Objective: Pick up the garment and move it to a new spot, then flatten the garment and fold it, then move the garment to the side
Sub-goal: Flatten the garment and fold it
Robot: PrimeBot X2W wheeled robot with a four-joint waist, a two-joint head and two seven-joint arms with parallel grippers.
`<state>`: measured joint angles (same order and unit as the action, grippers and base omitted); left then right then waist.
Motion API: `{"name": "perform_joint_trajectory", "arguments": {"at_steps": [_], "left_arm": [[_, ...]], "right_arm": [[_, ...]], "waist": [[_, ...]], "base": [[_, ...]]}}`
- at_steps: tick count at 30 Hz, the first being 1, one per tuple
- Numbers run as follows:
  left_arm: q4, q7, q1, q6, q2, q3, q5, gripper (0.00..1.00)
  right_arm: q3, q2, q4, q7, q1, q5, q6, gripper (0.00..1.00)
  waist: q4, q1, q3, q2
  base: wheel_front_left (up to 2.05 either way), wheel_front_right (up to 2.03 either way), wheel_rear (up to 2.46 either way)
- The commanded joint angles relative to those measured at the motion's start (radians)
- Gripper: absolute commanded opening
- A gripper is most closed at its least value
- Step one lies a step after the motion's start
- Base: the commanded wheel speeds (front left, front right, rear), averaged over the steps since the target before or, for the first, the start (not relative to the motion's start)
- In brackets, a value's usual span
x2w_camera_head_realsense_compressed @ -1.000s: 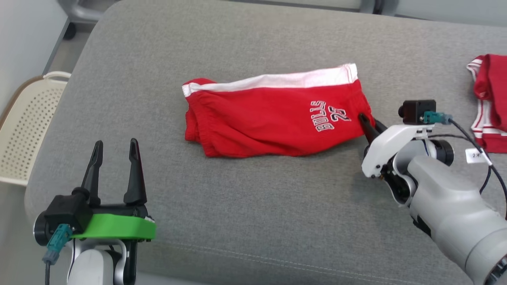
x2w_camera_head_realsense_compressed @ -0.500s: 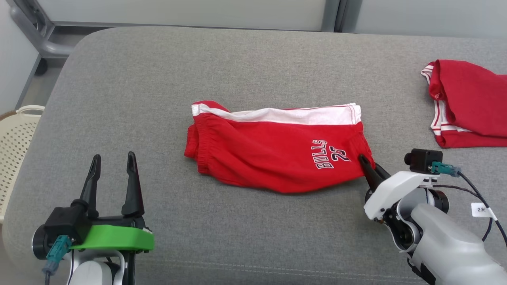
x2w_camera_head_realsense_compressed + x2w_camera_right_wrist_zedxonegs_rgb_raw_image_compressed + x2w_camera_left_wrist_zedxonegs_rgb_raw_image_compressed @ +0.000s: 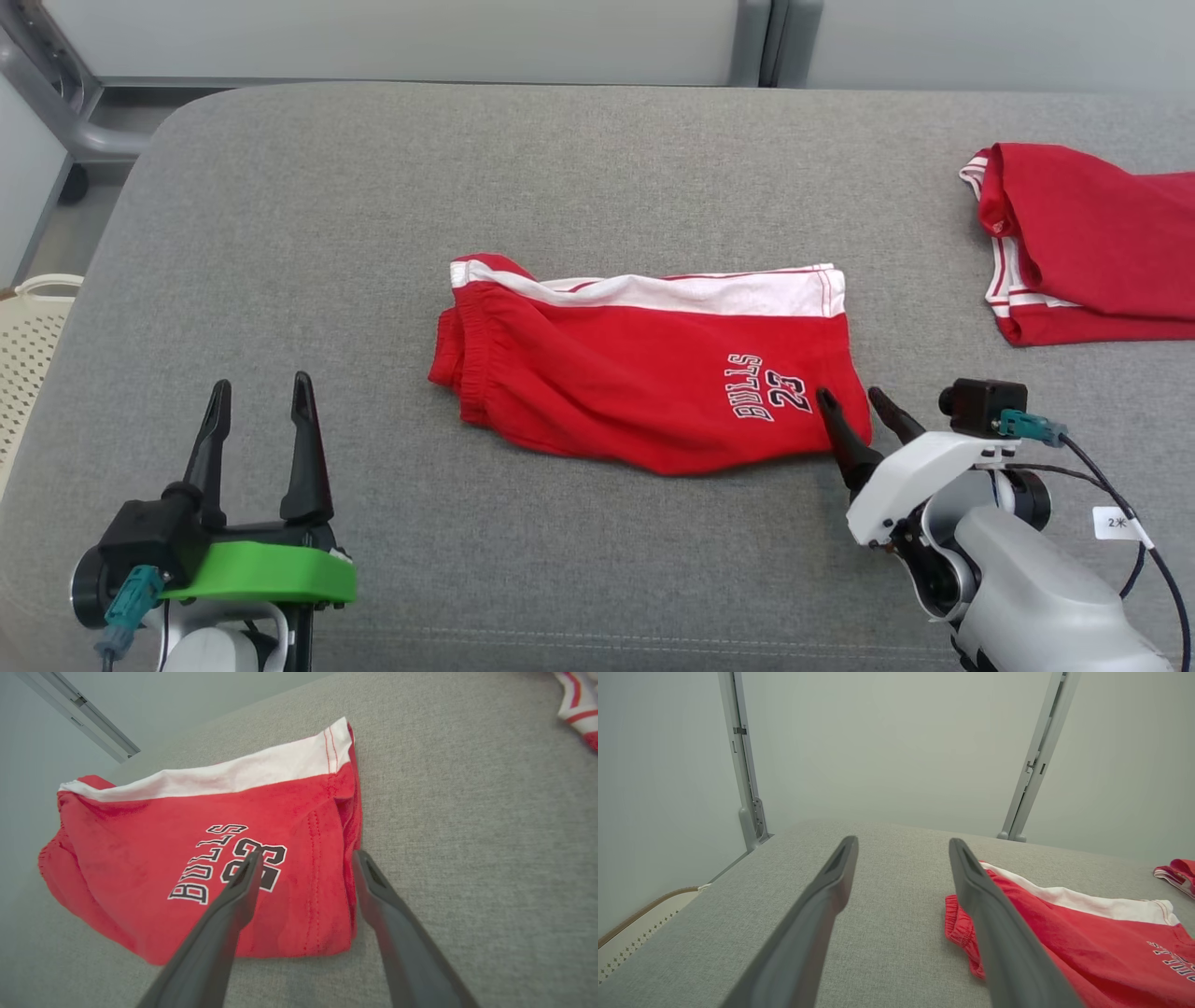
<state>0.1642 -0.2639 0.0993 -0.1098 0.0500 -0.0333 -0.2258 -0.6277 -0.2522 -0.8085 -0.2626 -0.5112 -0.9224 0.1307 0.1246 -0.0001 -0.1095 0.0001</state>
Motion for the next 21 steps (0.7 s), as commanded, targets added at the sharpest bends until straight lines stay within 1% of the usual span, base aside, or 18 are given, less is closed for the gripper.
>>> {"name": "perform_joint_trajectory", "arguments": {"at_steps": [1, 5, 10, 15, 18, 21], "left_arm": [[0.002, 0.0, -0.02, -0.002, 0.002, -0.009, 0.011, 1.0], [-0.003, 0.0, -0.034, -0.004, 0.001, -0.025, 0.021, 1.0], [-0.007, 0.0, -0.061, -0.004, 0.002, -0.042, 0.054, 1.0], [-0.006, 0.0, -0.091, -0.009, 0.009, -0.039, 0.102, 1.0], [-0.008, 0.0, -0.111, -0.01, 0.015, -0.034, 0.12, 1.0], [-0.01, 0.0, -0.124, -0.012, 0.016, -0.034, 0.123, 1.0]], "right_arm": [[0.013, -0.007, 0.005, -0.002, 0.019, 0.029, 0.0, 1.0], [0.069, -0.011, 0.071, -0.002, 0.041, 0.142, 0.0, 1.0], [0.165, -0.013, 0.222, -0.002, 0.103, 0.308, 0.0, 1.0], [0.252, 0.004, 0.356, -0.002, 0.193, 0.437, 0.0, 1.0], [0.294, 0.019, 0.403, -0.002, 0.248, 0.498, 0.0, 1.0], [0.324, 0.033, 0.426, -0.002, 0.277, 0.523, 0.0, 1.0]], "waist": [[-0.007, 0.0001, 0.012, -0.0001], [-0.023, 0.0001, 0.03, -0.0001], [-0.048, 0.0001, 0.054, -0.0001], [-0.067, 0.0001, 0.086, -0.0001], [-0.078, 0.0001, 0.106, -0.0001], [-0.087, 0.0001, 0.117, -0.0001]], "base": [[0.0, 0.0, 0.0], [0.0, 0.0, 0.0], [0.0, 0.0, 0.0], [0.0, 0.0, 0.0], [0.0, 0.0, 0.0], [0.0, 0.0, 0.0]]}}
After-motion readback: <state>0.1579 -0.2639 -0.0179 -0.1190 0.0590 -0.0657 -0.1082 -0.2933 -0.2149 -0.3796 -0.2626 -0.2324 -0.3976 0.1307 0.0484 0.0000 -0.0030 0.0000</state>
